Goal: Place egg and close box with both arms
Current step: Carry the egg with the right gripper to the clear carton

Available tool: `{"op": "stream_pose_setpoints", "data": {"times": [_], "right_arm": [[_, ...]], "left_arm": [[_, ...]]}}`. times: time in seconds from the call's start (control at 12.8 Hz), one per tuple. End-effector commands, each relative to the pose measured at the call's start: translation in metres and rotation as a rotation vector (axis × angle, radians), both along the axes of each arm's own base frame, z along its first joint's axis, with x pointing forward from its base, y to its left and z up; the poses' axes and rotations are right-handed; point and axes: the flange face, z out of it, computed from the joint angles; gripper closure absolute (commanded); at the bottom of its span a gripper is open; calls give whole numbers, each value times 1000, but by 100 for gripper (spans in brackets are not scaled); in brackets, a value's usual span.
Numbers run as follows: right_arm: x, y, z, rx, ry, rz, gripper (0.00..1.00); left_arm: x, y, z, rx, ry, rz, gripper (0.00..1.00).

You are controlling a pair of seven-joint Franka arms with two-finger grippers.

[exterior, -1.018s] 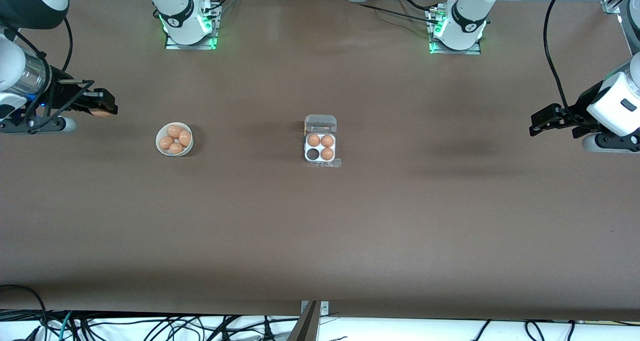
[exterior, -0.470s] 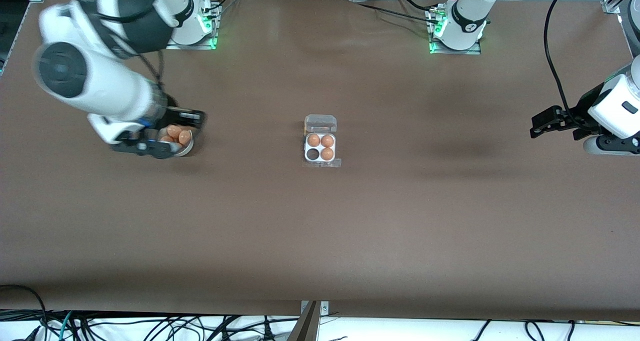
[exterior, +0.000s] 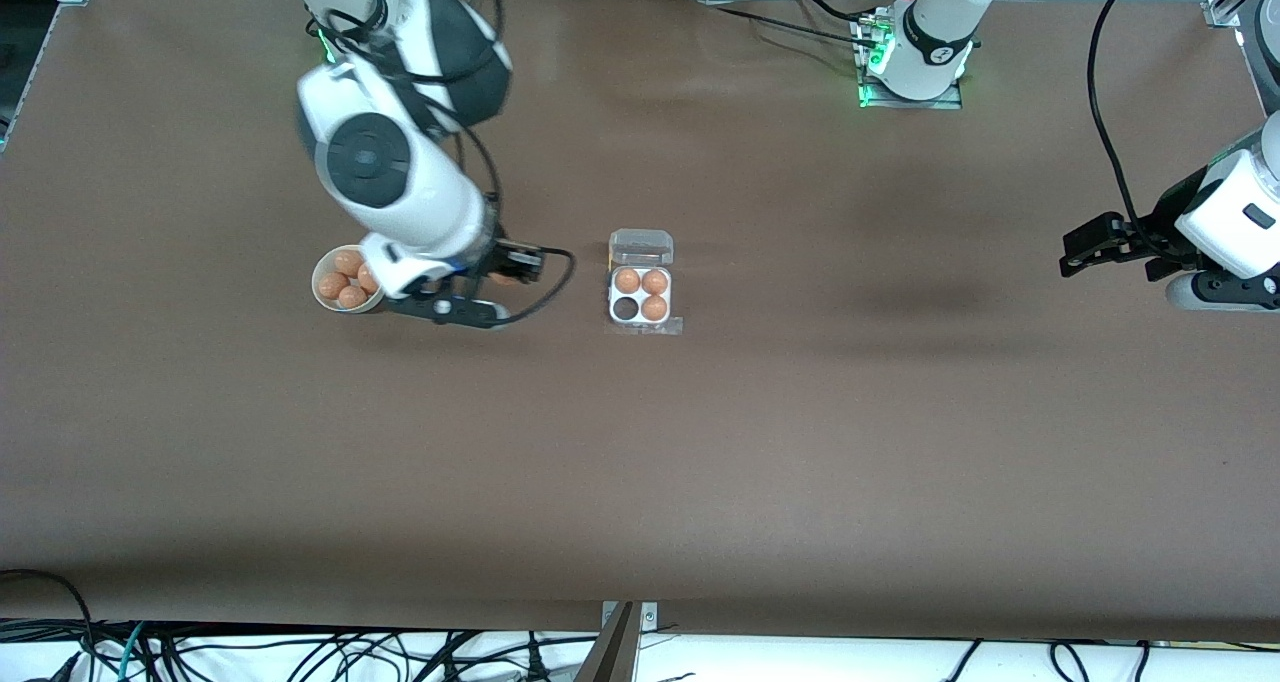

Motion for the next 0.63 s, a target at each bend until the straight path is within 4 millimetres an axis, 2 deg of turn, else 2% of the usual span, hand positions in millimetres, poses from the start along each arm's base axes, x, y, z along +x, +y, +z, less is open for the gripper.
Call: {"op": "stream_pose_setpoints", "data": {"times": [0.0,0.39,0.55], "right_arm": [[-6,41,-30,0,-4,-25,100],[-23,89,-98,-19,-25,-33,100],[-23,93,-118,-27,-33,-35,100]], "left_arm": [[3,2,5,-4,-8,-13,0],[4,2,5,-4,-7,-13,0],[4,2,3,-3,-4,-13,0]]}}
